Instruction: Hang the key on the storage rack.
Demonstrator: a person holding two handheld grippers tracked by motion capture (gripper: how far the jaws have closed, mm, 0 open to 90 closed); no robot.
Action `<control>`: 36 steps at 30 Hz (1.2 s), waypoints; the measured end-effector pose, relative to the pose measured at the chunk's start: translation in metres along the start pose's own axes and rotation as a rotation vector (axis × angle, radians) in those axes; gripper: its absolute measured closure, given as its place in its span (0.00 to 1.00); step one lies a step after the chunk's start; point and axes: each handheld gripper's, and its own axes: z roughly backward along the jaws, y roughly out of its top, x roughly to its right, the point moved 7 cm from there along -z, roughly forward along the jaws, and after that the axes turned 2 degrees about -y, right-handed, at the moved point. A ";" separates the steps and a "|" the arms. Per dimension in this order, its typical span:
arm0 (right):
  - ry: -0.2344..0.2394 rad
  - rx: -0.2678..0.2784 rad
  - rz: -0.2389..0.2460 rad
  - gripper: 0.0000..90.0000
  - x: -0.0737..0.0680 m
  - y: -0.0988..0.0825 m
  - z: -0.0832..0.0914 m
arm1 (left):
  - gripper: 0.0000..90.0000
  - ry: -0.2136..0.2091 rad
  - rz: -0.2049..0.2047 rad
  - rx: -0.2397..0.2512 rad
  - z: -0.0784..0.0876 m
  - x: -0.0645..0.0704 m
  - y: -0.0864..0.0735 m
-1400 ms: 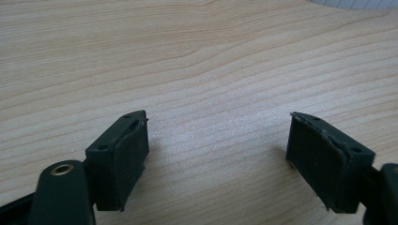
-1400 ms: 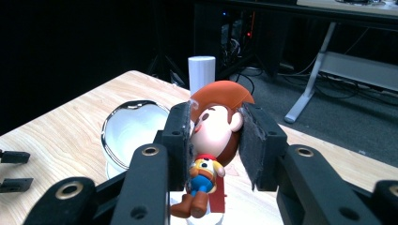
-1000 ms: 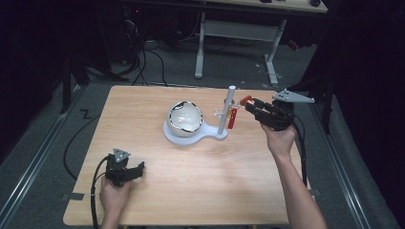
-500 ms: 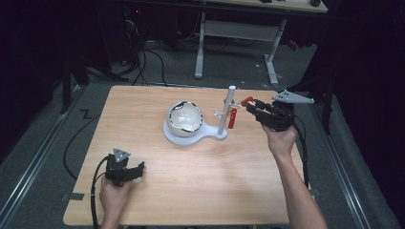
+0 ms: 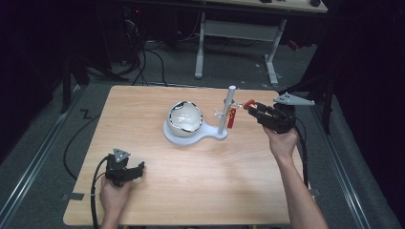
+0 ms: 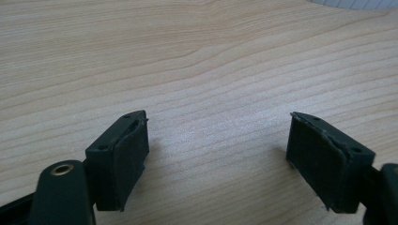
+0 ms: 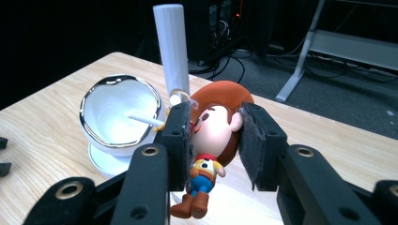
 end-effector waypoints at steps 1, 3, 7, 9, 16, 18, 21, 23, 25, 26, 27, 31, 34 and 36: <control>-0.001 0.000 0.000 0.72 0.000 -0.001 0.000 | 0.24 0.000 0.000 0.000 0.000 0.000 0.000; -0.002 -0.001 0.000 0.72 0.001 -0.002 0.001 | 0.24 0.000 0.000 0.000 0.000 0.000 0.000; -0.004 0.001 -0.005 0.72 0.001 -0.005 0.000 | 0.24 0.000 0.000 0.000 0.000 0.000 0.000; -0.005 0.001 -0.008 0.72 0.001 -0.007 -0.001 | 0.24 0.000 -0.001 0.000 0.000 0.000 0.000; -0.006 -0.011 -0.016 0.72 0.000 -0.016 -0.004 | 0.24 -0.002 -0.001 0.001 0.000 0.000 0.000; -0.007 -0.013 -0.014 0.72 -0.001 -0.017 -0.006 | 0.24 -0.002 -0.001 0.001 0.000 0.000 0.000; -0.008 -0.016 -0.003 0.72 -0.004 -0.018 -0.009 | 0.24 -0.002 -0.001 0.001 0.000 0.000 0.000; -0.008 -0.019 -0.001 0.72 -0.005 -0.019 -0.010 | 0.24 -0.002 -0.001 0.001 0.000 0.000 0.000; -0.007 -0.023 -0.002 0.72 -0.006 -0.020 -0.011 | 0.24 -0.002 -0.001 0.001 0.000 0.000 0.000; -0.003 -0.017 -0.009 0.72 -0.006 -0.022 -0.013 | 0.24 -0.002 -0.001 0.001 0.000 0.000 0.000; -0.003 -0.017 -0.009 0.72 -0.006 -0.022 -0.013 | 0.24 -0.002 -0.001 0.001 0.000 0.000 0.000; 0.005 -0.020 -0.036 0.72 -0.006 -0.033 -0.017 | 0.24 -0.002 -0.001 0.001 0.000 0.000 0.000; 0.013 -0.021 -0.060 0.72 -0.005 -0.042 -0.022 | 0.24 -0.002 -0.002 0.000 0.000 0.000 0.000; 0.012 -0.023 -0.059 0.72 -0.005 -0.044 -0.025 | 0.24 -0.002 -0.002 0.000 0.000 0.000 0.000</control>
